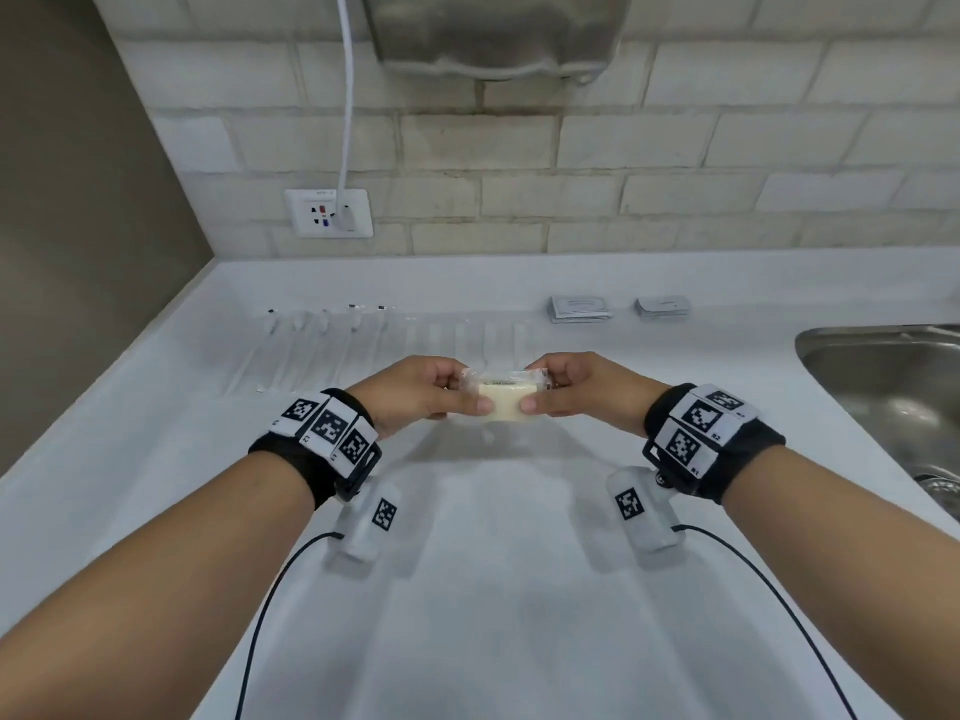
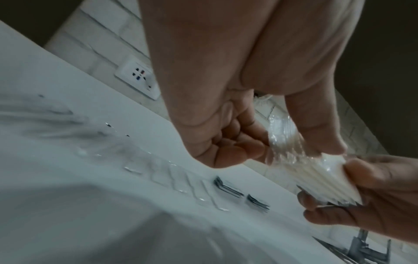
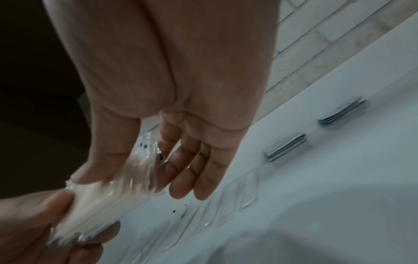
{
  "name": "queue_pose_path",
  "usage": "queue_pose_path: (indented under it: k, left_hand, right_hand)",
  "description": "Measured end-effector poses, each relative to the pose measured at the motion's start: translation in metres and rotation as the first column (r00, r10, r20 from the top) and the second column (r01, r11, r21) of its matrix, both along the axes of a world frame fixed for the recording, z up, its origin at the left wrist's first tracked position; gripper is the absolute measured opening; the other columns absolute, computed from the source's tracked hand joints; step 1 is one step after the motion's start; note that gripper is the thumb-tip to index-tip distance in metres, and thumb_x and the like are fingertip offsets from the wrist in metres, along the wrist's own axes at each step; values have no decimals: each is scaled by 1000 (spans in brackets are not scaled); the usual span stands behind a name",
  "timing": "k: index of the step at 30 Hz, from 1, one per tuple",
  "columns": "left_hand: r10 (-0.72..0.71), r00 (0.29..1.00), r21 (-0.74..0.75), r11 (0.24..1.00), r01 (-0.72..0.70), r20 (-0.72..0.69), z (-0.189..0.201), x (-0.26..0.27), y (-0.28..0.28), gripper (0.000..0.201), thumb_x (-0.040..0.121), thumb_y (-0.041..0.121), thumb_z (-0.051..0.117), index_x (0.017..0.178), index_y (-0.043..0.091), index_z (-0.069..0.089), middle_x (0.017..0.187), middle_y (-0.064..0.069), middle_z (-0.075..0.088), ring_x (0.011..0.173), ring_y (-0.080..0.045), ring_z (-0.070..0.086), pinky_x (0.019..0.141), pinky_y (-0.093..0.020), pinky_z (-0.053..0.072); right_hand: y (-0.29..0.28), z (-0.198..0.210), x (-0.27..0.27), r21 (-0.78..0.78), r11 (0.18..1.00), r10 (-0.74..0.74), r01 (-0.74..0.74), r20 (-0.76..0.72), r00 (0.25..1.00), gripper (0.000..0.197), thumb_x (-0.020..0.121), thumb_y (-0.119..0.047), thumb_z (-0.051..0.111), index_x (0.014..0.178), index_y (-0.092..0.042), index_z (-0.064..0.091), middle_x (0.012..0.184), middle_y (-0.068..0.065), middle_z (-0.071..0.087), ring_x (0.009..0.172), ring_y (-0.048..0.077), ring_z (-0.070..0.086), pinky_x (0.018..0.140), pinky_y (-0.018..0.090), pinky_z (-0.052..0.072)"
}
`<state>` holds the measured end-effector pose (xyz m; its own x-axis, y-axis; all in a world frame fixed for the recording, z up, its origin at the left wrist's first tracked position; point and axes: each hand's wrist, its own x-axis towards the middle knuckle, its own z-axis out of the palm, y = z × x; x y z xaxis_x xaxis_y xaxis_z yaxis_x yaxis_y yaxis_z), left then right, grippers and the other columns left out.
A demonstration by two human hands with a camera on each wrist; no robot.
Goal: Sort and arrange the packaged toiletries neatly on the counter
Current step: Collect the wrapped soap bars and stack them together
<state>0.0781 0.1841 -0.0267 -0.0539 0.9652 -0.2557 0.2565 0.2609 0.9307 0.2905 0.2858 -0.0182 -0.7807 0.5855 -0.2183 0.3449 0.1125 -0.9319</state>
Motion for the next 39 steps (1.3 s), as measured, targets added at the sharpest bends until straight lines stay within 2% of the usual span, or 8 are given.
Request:
queue_pose_path:
  k: [3,8,13,18,23,28,33,39]
  left_hand:
    - [0,997,-32,999,3,71,0,27,34,18,79,15,78,93,14,67,97,-5,60,91,-14,56,84,-26,42]
    - [103,989,-44,994,-99,104,0,67,87,23,81,15,76,98,2,66,78,-7,56,66,-11,53,65,-18,47]
    - [213,973,-95,974,-205,88,-7,92,139,21,81,15,77,93,2,67,68,-5,56,59,-13,50,60,-21,45]
    - [317,948,-168,936,-310,19,-19,103,183,23,78,18,79,93,3,69,70,-6,60,61,-13,54,61,-22,46]
    - [331,942,-254,907,-336,-64,-31,106,212,18,77,20,80,78,9,66,67,-4,61,61,-14,56,66,-25,50]
    - [306,939,-327,881,-342,-157,-36,108,231,22,67,20,82,68,10,62,68,-9,60,68,-24,56,71,-31,48]
    - [244,938,-400,856,-328,-248,-35,104,243,17,69,15,77,68,8,61,67,-9,59,72,-26,57,78,-32,52]
    - [211,931,-431,840,-329,-298,-32,103,246,17,82,13,68,71,7,56,65,-8,55,59,-19,50,66,-28,46]
  right_hand:
    - [27,1,27,-75,995,-64,64,12,998,35,80,-20,76,111,-12,64,101,4,57,96,14,56,93,26,46]
    - [72,4,57,-153,973,-169,174,45,985,40,88,-15,67,122,3,57,104,12,62,91,18,66,94,29,49]
    - [123,-3,66,-120,955,-263,273,94,960,31,86,-18,70,110,-2,58,75,5,63,82,21,68,86,30,54]
    - [166,-20,57,-42,949,-297,312,205,933,32,85,-28,71,104,-4,62,79,3,60,74,15,68,73,26,55]
    - [193,-36,48,1,948,-302,319,327,896,28,85,-31,70,96,-6,63,80,3,59,74,16,66,84,33,54]
    - [204,-46,38,30,936,-328,350,430,841,23,81,-28,68,72,-10,58,73,5,59,65,17,60,63,24,44]
    - [210,-48,30,16,950,-276,313,514,812,22,72,-29,69,73,-8,64,79,11,63,74,21,51,70,30,40]
    - [210,-45,20,62,957,-273,282,509,816,16,78,-19,66,84,-4,63,83,13,62,76,21,55,71,28,43]
